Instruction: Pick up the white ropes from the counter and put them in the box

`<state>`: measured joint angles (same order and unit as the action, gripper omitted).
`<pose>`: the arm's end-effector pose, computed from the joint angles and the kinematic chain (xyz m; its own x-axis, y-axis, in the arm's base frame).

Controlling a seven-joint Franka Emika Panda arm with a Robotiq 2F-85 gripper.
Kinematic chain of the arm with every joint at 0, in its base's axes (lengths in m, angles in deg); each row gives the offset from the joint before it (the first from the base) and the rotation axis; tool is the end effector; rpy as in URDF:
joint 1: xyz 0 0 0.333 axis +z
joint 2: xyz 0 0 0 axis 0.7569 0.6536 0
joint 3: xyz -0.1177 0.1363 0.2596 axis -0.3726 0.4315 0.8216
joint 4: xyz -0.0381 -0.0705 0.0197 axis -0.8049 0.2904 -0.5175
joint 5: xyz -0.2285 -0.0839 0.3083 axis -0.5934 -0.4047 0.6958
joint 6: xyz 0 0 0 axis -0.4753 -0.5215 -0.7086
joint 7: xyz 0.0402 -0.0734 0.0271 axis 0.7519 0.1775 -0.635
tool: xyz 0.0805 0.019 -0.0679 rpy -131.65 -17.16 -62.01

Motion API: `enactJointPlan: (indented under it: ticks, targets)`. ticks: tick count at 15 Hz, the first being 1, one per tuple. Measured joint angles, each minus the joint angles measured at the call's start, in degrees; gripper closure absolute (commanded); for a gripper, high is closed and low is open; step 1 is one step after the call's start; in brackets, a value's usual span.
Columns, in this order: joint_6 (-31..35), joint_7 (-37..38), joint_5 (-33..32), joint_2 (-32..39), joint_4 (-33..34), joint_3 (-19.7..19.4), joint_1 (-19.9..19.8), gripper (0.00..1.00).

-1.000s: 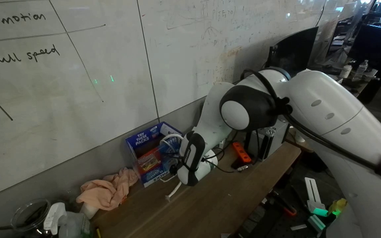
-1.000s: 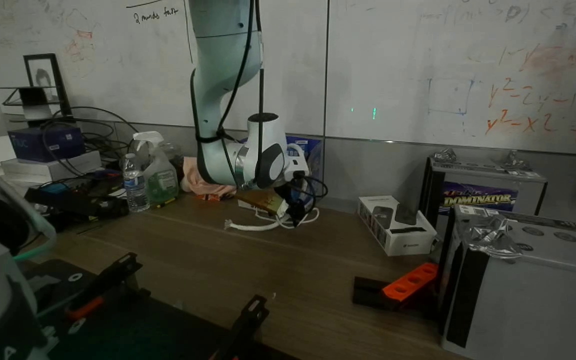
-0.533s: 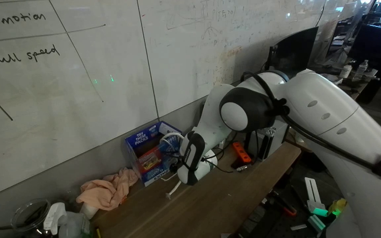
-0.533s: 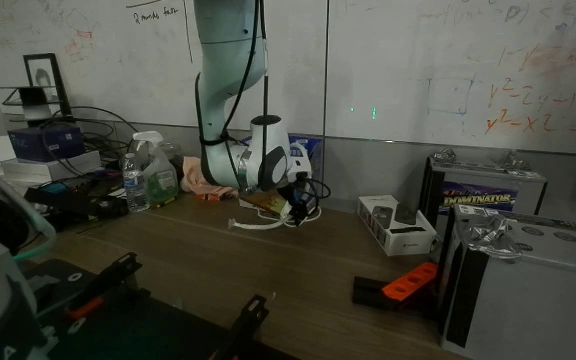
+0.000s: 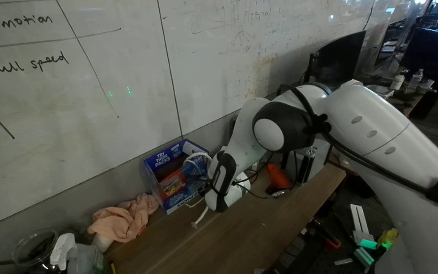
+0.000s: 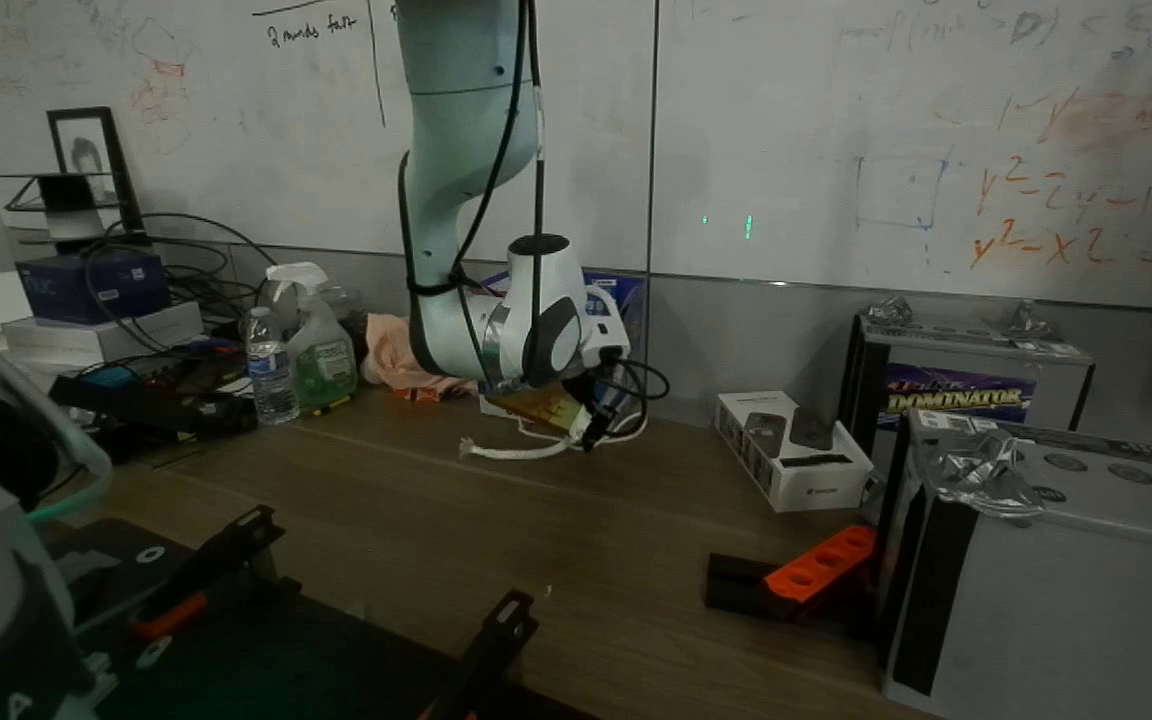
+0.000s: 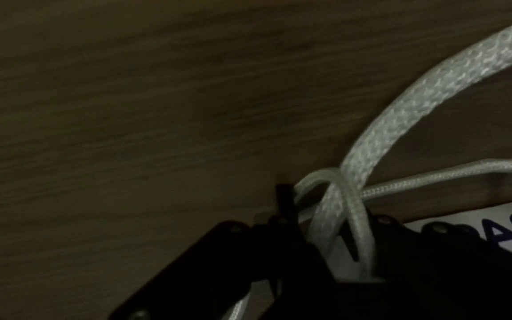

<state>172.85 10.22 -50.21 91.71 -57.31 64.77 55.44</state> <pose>0.6025 0.0560 0.0192 0.9116 -0.1494 0.3830 -0.1272 -0.9884 -0.0828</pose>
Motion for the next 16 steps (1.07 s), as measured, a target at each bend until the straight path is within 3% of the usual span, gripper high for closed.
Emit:
enactJointPlan:
  ticks: [4,8,11,16]
  targets:
    - [-0.8,-0.8,0.0,0.0,0.4,0.8,-0.2,0.96]
    - [-7.2,-3.3,-0.2,-1.8,2.0,4.8,-1.9,0.96]
    - [-15.6,-4.9,-0.2,-6.9,2.6,7.7,-2.9,0.96]
    - [-35.0,-7.7,3.1,-17.6,4.7,15.8,-7.3,0.97]
